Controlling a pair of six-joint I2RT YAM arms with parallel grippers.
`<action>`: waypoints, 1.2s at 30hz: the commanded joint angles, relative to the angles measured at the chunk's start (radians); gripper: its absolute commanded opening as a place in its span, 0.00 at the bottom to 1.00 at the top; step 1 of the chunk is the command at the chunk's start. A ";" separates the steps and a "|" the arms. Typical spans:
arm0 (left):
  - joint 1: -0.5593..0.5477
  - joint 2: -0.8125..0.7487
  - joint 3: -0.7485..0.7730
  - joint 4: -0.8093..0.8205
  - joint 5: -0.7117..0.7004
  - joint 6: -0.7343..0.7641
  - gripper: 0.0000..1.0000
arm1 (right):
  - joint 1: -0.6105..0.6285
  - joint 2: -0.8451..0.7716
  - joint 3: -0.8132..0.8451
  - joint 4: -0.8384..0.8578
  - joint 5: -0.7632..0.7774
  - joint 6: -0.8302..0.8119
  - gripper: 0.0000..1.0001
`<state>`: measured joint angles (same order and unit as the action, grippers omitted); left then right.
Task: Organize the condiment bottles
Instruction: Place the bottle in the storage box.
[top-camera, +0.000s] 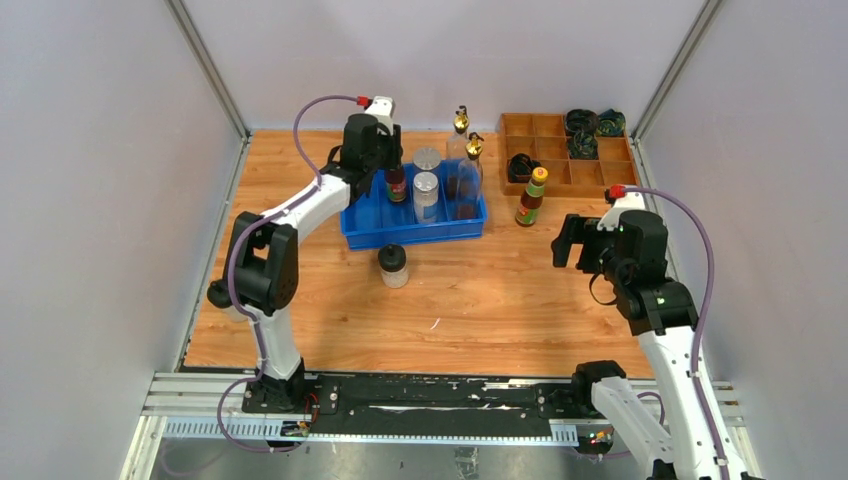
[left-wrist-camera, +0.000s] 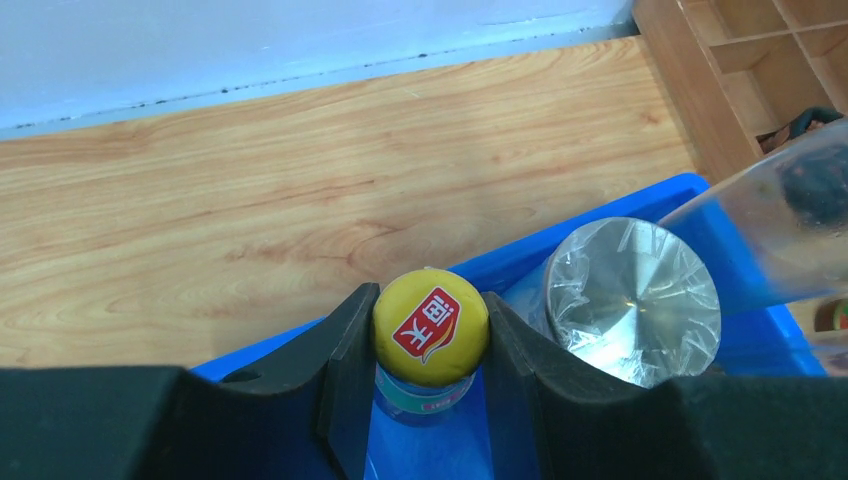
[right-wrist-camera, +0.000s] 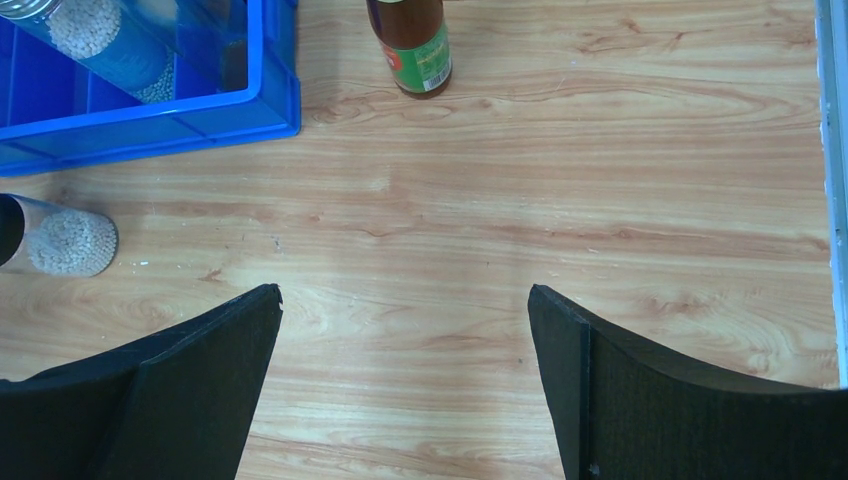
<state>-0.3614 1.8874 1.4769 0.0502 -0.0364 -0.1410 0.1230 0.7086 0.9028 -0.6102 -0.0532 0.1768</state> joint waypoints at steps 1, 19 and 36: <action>0.006 -0.070 -0.072 0.218 -0.038 0.019 0.21 | -0.014 0.003 -0.022 0.031 -0.020 0.017 1.00; 0.006 -0.100 -0.179 0.310 -0.054 0.026 0.54 | -0.014 0.018 -0.026 0.055 -0.040 0.029 1.00; 0.006 -0.251 -0.241 0.283 -0.074 -0.002 0.81 | -0.014 0.010 -0.041 0.066 -0.064 0.041 1.00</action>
<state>-0.3614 1.7256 1.2491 0.3237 -0.0937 -0.1272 0.1230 0.7303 0.8742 -0.5526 -0.1032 0.2070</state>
